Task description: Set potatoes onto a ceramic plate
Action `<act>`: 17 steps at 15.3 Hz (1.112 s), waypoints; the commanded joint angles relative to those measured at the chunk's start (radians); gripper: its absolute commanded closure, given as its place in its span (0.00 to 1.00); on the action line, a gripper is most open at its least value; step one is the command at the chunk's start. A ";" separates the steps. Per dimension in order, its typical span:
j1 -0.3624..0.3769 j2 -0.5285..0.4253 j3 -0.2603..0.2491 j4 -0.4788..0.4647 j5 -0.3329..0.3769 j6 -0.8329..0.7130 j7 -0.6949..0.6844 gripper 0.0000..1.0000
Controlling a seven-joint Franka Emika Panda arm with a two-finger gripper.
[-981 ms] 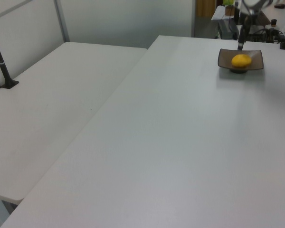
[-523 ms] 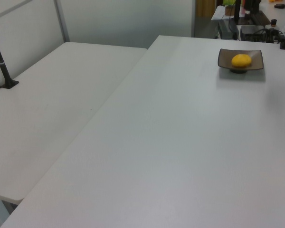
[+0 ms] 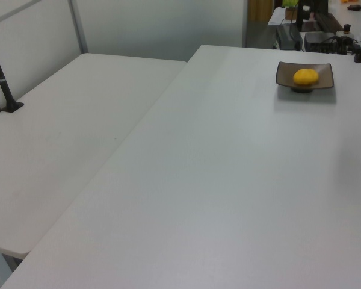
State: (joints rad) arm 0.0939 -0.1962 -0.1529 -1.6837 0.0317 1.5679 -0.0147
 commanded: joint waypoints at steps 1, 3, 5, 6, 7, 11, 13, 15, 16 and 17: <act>0.084 0.049 -0.002 -0.005 0.010 -0.003 0.045 0.00; 0.093 0.089 0.033 -0.002 0.002 0.024 0.061 0.00; 0.095 0.109 0.045 -0.013 -0.002 0.096 0.050 0.00; 0.093 0.121 0.049 -0.013 -0.006 0.122 0.038 0.00; 0.093 0.135 0.049 -0.013 -0.007 0.156 0.023 0.00; 0.084 0.136 0.049 -0.031 0.001 0.215 -0.069 0.00; 0.083 0.136 0.043 -0.030 0.010 0.215 -0.070 0.00; 0.083 0.135 0.043 -0.027 0.010 0.207 -0.065 0.00; 0.083 0.135 0.043 -0.025 0.010 0.207 -0.064 0.00; 0.083 0.135 0.043 -0.025 0.010 0.208 -0.063 0.00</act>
